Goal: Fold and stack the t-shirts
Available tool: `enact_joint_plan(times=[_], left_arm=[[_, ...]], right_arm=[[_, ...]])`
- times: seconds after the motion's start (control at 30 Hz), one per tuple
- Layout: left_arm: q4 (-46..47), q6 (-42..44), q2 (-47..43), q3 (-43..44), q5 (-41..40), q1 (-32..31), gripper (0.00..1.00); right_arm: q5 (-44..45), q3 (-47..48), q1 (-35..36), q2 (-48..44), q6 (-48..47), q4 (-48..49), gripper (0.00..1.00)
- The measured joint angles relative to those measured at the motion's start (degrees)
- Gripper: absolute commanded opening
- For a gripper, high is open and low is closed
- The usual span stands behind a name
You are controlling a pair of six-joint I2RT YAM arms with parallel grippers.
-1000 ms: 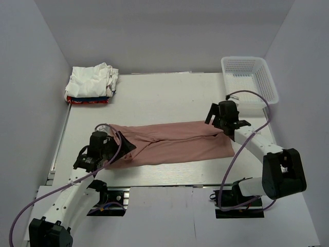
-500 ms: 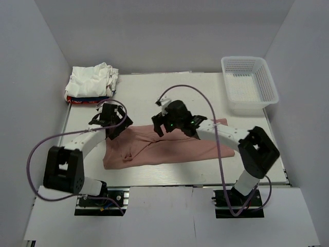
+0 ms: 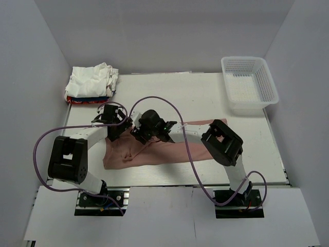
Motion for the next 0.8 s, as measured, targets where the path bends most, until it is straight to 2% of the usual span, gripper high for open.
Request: enact_joint_plan(times=[0.07,0.1,0.27,0.3,0.33,0.37,0.57,0.73,0.8], left_arm=[[0.48,-0.02,0.31,0.00,0.17,0.22,1.00],[0.79,0.02,0.42,-0.02,0.33,0.28,1.00],[1.81,0.15,0.70,-0.02,0.50,0.50,1.00],[1.88,0.17,0.72,-0.02,0.63,0.61,1.00],[1.97,0.24,0.74,-0.02,0.81,0.72,1.00],[2.03,0.24,0.74,-0.02,0.92,0.81,1.00],[2.16,0.26,0.81,-0.04,0.94,0.90,1.00],[2.43,0.24,0.81,-0.13,1.01,0.90,1.00],[2.58,0.17,0.83,-0.15,1.42,0.85,1.00]], right_arm=[[-0.11,0.55,0.20,1.29,-0.85,1.33,0.55],[-0.13,0.55,0.20,1.66,-1.07,1.90,0.44],[-0.33,0.55,0.20,2.47,-1.36,2.99,0.37],[-0.44,0.55,0.20,2.47,-1.31,3.15,0.32],[-0.59,0.46,0.20,2.47,-1.22,3.58,0.21],[-0.79,0.31,0.20,2.47,-1.36,3.96,0.18],[-2.05,-5.16,0.22,1.27,-0.09,7.37,0.07],[-2.49,-11.54,0.33,-4.44,1.75,11.17,0.06],[-2.49,-14.27,0.52,-7.65,2.64,12.72,0.18]])
